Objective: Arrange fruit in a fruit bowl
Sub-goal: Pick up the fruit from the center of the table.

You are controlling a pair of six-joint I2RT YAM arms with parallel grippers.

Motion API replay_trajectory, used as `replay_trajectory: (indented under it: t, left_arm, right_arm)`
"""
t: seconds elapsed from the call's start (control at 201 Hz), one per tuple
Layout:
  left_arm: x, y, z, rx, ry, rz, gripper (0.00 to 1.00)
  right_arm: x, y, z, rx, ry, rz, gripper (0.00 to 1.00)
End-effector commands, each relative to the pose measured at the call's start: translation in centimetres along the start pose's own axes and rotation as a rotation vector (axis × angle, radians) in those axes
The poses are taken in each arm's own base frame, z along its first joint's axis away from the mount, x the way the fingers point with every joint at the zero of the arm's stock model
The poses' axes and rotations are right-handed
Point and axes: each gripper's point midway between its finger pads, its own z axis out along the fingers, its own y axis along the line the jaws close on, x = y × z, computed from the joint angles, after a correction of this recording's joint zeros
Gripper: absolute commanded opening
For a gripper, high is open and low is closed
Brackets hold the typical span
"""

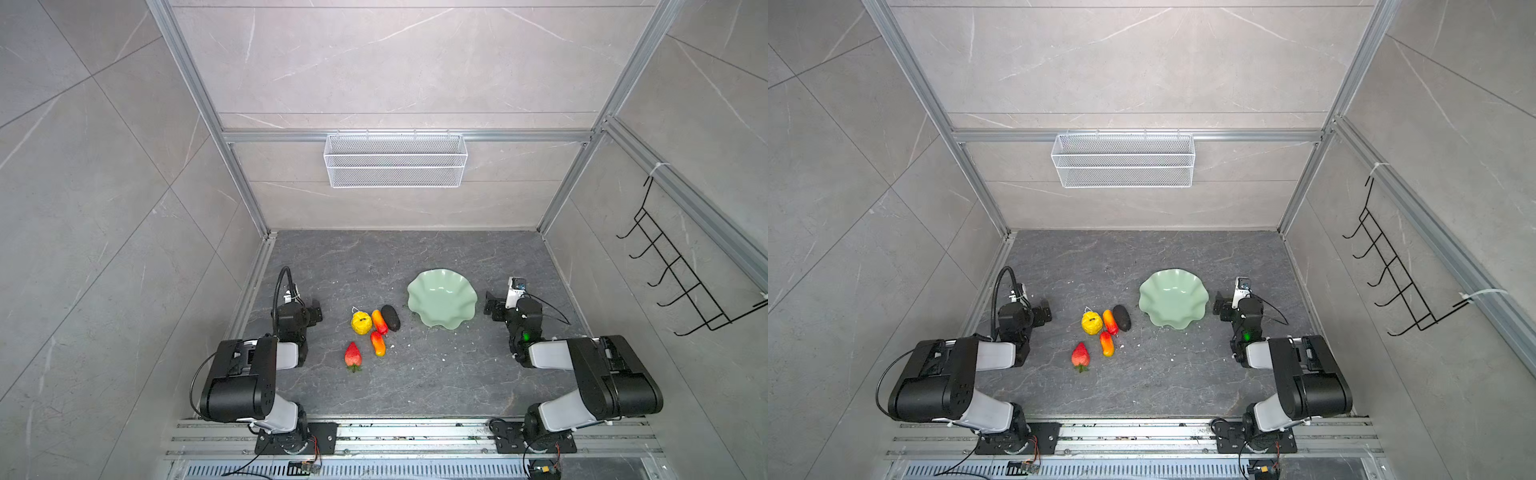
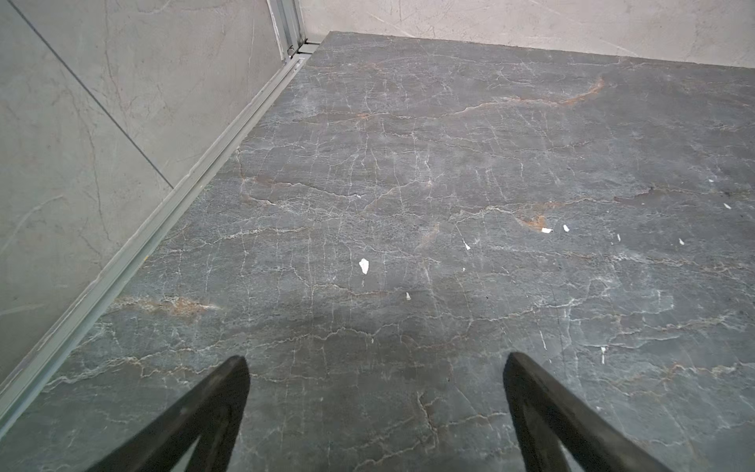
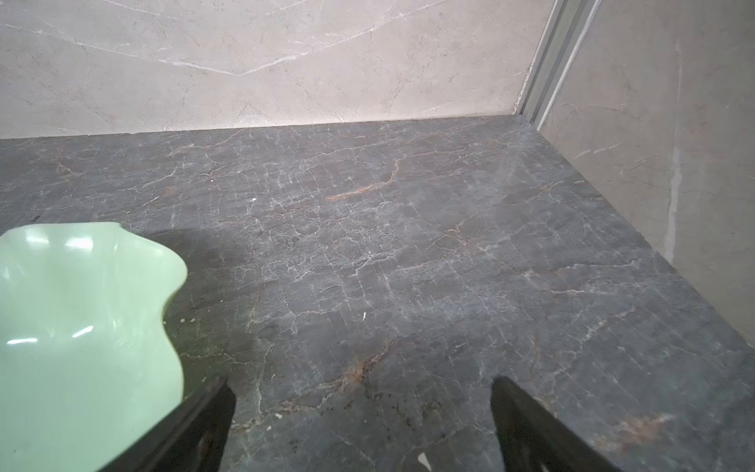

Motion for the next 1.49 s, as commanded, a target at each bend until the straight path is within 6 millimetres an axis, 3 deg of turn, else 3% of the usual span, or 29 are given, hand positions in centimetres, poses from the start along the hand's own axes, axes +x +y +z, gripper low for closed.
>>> replay_trajectory:
  t: [0.0,0.877,0.937,0.997,1.041,1.086,1.171,1.31,1.49]
  left_arm:
    - [-2.3,-0.2,0.0,0.005,-0.073,-0.002,1.00]
    - [-2.4,-0.4,0.0,0.020,-0.073,-0.001,1.00]
    - [-2.4,-1.3,0.1,0.080,-0.052,0.017,1.00]
    - [-3.2,-0.8,0.1,0.059,-0.060,0.009,1.00]
    - [-3.8,-0.7,0.0,0.046,-0.035,0.016,1.00]
    - [-5.0,-0.5,-0.6,0.024,-0.017,0.018,1.00]
    - [-7.6,-0.7,-2.8,0.016,-0.031,-0.002,1.00]
    - [-11.5,-2.1,-7.5,0.063,-0.020,-0.029,1.00]
    - [-15.0,-4.0,-13.9,0.196,0.079,-0.059,1.00]
  right_arm:
    - [-0.7,0.1,0.2,0.004,-0.012,-0.010,1.00]
    - [-0.6,0.1,0.2,0.005,-0.010,-0.009,1.00]
    - [-1.7,-0.6,0.1,0.044,-0.016,0.003,1.00]
    - [-2.4,-2.2,-0.3,0.138,0.032,0.038,1.00]
    - [-3.1,-2.2,-0.8,0.139,0.042,0.021,1.00]
    - [-4.2,-1.3,-1.5,0.099,0.011,-0.002,1.00]
    - [-7.9,1.7,-3.7,0.004,-0.039,-0.024,0.99]
    - [-12.8,8.8,-7.1,-0.235,0.021,-0.145,1.00]
    - [-12.9,17.3,-10.5,-0.568,0.186,-0.260,1.00]
